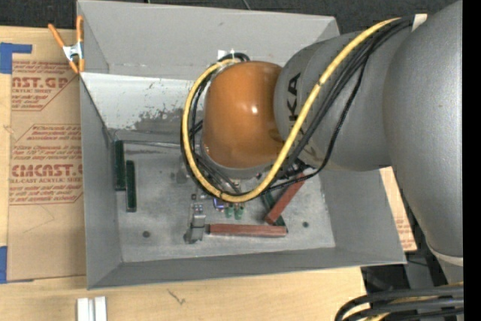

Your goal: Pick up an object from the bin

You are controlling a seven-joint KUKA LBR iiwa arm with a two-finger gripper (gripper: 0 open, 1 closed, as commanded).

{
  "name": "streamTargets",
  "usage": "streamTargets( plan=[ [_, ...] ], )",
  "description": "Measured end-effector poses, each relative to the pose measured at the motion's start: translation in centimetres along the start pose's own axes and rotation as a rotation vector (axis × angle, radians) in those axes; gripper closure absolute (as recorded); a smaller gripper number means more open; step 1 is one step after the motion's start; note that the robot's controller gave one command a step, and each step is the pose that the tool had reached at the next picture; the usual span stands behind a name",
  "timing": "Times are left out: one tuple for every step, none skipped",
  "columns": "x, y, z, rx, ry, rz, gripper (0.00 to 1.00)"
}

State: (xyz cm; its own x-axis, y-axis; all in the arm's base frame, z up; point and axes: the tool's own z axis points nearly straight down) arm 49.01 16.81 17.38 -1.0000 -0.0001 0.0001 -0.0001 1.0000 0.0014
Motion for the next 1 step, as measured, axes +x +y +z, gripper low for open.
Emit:
streamTargets(
  plan=[
    [0.0, 0.0, 0.0, 0.0, 0.0, 0.0, 0.0]
  ],
)
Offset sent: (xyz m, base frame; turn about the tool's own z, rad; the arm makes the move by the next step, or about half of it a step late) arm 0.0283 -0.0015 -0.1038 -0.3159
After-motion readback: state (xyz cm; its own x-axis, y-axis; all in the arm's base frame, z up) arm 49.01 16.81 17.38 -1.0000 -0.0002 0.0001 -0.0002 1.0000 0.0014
